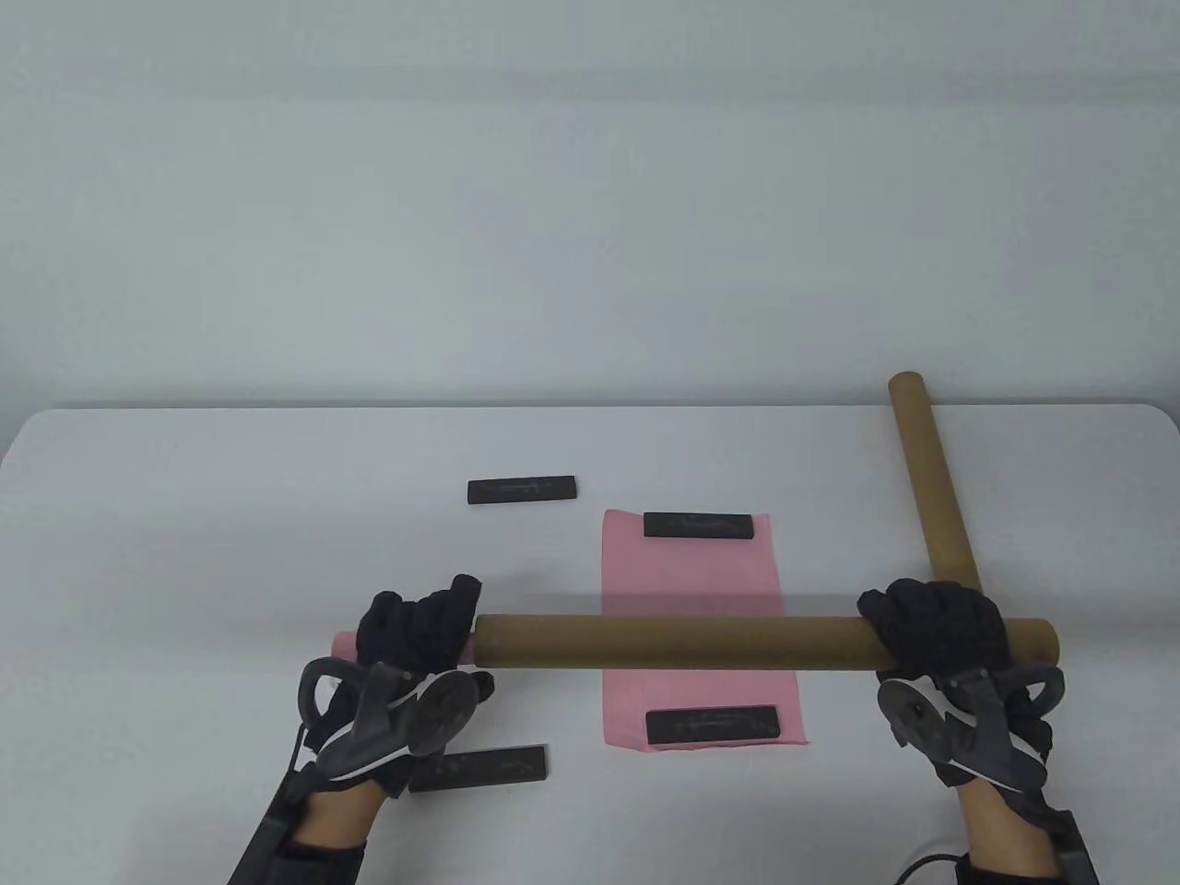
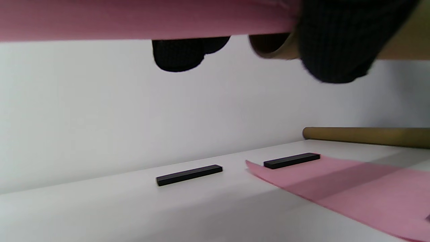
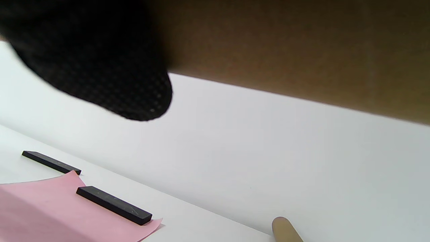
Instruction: Roll up papers and store in mailing tubes
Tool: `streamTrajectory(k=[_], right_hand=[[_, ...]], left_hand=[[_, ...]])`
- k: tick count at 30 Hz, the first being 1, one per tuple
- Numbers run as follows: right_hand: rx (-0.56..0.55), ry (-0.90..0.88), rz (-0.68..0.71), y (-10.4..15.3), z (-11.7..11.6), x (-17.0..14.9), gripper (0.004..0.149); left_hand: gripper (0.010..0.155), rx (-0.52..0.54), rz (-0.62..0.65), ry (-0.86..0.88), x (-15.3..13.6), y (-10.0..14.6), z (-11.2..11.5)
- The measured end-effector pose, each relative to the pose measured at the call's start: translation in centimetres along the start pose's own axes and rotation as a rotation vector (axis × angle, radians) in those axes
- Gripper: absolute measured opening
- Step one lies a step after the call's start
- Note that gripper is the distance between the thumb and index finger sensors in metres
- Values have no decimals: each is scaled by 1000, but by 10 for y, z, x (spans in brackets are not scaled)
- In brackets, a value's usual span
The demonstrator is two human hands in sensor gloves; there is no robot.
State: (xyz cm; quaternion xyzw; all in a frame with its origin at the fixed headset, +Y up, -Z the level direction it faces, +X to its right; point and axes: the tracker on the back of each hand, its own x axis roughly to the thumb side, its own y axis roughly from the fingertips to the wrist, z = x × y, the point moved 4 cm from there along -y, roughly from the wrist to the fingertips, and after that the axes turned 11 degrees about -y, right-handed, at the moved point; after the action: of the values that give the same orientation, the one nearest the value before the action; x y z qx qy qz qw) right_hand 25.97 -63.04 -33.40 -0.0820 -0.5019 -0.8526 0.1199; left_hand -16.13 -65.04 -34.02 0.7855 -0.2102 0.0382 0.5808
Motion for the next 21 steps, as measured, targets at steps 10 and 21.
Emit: streamTrajectory(k=[10, 21], right_hand=[[6, -27, 12, 0, -3, 4, 64], [-18, -42, -71, 0, -3, -6, 65]], left_hand=[[91, 66, 5, -31, 32, 1, -4], [107, 157, -284, 95, -38, 18, -36]])
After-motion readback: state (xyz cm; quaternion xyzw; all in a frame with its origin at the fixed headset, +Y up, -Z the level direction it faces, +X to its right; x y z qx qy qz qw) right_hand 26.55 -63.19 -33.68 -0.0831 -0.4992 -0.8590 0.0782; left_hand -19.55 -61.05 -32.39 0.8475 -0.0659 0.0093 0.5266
